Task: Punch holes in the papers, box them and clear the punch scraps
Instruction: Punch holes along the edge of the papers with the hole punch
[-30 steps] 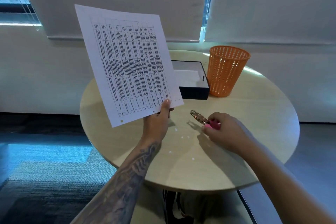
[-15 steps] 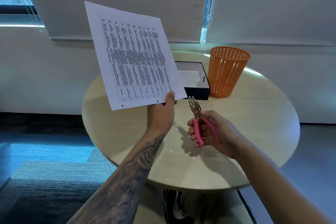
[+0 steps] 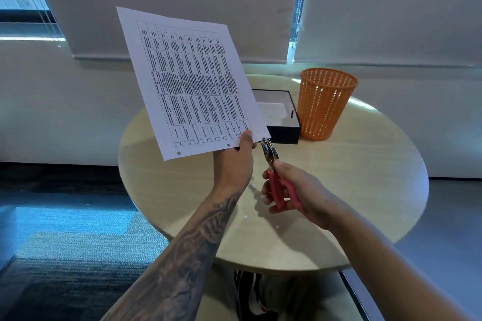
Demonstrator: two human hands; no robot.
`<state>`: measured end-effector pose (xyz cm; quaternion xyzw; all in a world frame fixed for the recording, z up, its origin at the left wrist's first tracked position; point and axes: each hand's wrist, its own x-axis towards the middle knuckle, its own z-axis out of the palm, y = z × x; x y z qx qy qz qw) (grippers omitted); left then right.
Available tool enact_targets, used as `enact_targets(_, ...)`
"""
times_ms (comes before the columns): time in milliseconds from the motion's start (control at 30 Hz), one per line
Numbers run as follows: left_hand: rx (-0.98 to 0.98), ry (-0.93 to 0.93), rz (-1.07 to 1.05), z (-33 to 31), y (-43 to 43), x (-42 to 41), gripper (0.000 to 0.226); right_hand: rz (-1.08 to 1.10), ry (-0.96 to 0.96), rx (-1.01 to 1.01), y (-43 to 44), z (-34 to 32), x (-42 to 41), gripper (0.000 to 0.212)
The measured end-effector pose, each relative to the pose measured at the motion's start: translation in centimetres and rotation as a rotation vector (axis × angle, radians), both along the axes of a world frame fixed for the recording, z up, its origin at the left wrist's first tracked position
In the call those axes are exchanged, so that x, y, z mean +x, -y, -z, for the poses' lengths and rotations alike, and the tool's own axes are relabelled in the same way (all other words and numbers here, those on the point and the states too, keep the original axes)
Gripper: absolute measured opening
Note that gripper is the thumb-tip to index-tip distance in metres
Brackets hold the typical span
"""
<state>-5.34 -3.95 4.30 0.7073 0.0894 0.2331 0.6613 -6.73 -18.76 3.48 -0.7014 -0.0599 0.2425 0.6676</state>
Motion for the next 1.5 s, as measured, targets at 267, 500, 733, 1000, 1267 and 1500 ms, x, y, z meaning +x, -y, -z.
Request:
enact_targets(267,-0.011,0.006,0.009,0.4,0.2,-0.1,0.02,0.043,0.044,-0.044,-0.7,-0.1,0.2,0.039)
enact_targets(500,-0.026,0.001,0.01,1.3,0.3,0.7,0.016,0.108,0.063,-0.06,-1.0,0.2,0.3,0.046)
enact_targets(733,-0.047,0.006,0.018,2.0,0.3,1.3,0.022,0.119,0.074,-0.058,-1.2,0.2,0.4,0.041)
enact_targets(1000,-0.126,-0.041,0.003,1.6,0.2,1.4,0.023,0.118,0.09,-0.087,-1.1,0.4,0.3,0.041)
enact_targets(1267,-0.238,-0.145,-0.016,0.2,-0.4,2.6,0.038,0.127,0.1,-0.045,-1.4,-0.1,0.4,0.043)
enact_targets(1500,-0.15,-0.125,-0.002,0.1,-0.6,2.7,0.026,0.132,0.112,-0.058,-1.5,-0.2,0.7,0.043)
